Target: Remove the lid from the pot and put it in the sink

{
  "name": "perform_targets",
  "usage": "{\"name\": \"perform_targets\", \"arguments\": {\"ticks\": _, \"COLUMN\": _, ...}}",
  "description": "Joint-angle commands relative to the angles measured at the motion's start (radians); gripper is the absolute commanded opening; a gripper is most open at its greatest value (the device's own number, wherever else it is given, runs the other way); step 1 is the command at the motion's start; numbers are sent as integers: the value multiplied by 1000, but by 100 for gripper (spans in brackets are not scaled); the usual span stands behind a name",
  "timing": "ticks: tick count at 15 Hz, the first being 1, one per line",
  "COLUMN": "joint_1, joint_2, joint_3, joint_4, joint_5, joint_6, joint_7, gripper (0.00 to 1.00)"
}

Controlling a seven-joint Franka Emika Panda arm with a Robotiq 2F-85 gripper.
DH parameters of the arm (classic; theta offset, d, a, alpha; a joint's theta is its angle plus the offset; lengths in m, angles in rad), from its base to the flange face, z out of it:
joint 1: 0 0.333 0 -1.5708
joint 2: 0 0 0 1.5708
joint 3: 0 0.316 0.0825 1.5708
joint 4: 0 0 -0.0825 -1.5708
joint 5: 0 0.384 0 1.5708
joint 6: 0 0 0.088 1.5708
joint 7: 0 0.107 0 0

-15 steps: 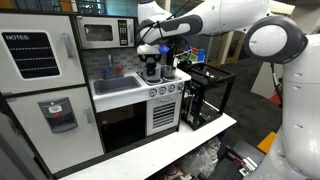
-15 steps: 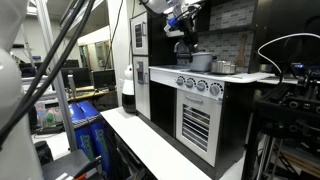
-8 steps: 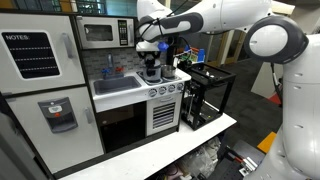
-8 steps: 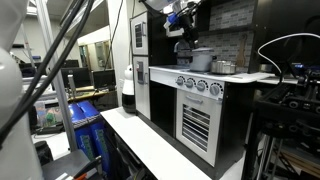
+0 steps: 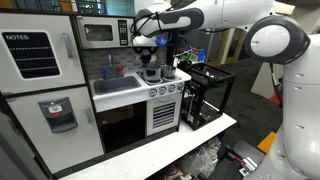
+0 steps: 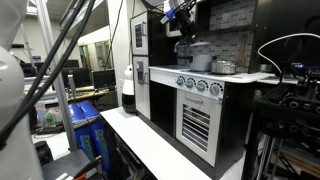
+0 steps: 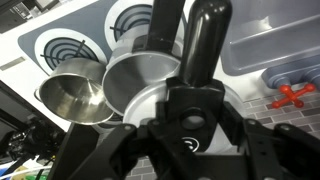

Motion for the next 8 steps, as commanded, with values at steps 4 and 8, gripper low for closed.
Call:
{"name": "perform_targets", "arguments": {"ticks": 4, "joint_1": -8, "joint_2": 7, "joint_3": 31, "joint_4": 13, "joint_5": 45, "joint_6": 32, "joint_7": -77, "gripper": 31}}
{"name": "perform_targets", "arguments": {"ticks": 8, "joint_1": -8, "joint_2": 22, "joint_3": 54, "joint_4": 26, "joint_5": 71, "joint_6": 53, "joint_7": -134, "gripper": 31}}
